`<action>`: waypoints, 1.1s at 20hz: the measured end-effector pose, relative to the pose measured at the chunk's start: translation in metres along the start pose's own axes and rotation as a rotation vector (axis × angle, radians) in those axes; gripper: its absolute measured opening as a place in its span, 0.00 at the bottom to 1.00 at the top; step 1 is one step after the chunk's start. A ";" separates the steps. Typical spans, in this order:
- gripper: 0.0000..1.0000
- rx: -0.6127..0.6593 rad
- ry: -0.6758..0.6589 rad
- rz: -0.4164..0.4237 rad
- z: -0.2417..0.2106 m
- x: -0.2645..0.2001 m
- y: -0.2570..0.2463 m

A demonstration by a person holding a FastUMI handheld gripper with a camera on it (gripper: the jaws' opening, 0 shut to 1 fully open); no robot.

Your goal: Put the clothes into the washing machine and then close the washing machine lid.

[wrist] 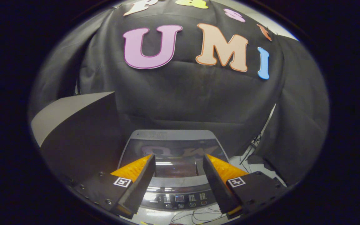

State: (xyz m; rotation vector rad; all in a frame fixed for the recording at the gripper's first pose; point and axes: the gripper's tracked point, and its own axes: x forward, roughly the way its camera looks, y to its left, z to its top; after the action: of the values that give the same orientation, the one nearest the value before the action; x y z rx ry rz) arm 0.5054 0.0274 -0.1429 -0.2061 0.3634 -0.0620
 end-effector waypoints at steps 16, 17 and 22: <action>0.97 -0.033 -0.035 -0.019 0.006 -0.114 0.004; 0.97 -0.037 -0.041 -0.016 0.007 -0.124 0.007; 0.97 -0.054 -0.100 -0.016 0.031 -0.164 0.021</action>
State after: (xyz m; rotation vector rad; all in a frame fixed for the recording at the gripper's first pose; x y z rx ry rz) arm 0.3643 0.0696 -0.0620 -0.2642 0.2641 -0.0577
